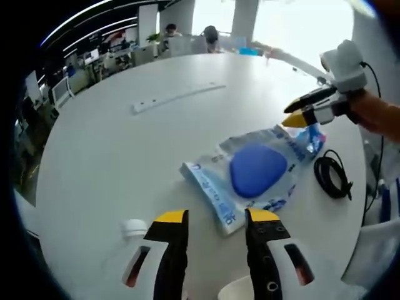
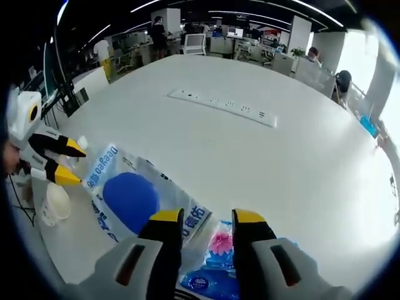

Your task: Arrange the tabletop items into an orderly group along one side of the table until the central work area is clear of visible clutter.

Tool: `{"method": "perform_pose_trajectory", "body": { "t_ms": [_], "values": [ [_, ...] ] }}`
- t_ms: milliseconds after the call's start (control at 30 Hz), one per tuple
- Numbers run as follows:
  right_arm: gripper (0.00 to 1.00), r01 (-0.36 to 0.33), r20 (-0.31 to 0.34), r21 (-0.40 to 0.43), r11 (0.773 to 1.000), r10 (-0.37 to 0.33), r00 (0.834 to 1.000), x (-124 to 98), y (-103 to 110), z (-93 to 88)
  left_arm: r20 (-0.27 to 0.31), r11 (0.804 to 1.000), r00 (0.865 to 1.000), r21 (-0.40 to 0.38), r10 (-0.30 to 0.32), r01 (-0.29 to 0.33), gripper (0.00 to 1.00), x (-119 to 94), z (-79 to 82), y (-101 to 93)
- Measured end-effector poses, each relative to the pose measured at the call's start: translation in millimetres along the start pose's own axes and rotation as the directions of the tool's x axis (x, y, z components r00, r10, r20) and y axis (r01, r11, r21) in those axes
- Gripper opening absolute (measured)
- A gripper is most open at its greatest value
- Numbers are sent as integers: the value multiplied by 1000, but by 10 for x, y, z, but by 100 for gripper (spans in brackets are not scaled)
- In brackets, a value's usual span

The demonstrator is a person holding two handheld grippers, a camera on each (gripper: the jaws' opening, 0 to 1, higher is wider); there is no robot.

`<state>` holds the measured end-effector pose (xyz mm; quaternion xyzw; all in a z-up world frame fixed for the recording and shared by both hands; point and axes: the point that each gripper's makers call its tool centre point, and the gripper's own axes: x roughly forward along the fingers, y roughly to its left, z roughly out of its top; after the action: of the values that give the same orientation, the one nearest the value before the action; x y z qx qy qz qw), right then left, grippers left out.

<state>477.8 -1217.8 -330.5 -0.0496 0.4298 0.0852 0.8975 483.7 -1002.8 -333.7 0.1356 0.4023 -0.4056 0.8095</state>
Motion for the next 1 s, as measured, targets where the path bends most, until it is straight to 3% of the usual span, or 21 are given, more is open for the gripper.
{"method": "perform_pose_trajectory", "body": {
  "t_ms": [1000],
  "values": [
    [35,0,56,-10,1000,0,998,-200,120,127,103,1000,994,-20,-20,22,43,-394,105,114]
  ]
}}
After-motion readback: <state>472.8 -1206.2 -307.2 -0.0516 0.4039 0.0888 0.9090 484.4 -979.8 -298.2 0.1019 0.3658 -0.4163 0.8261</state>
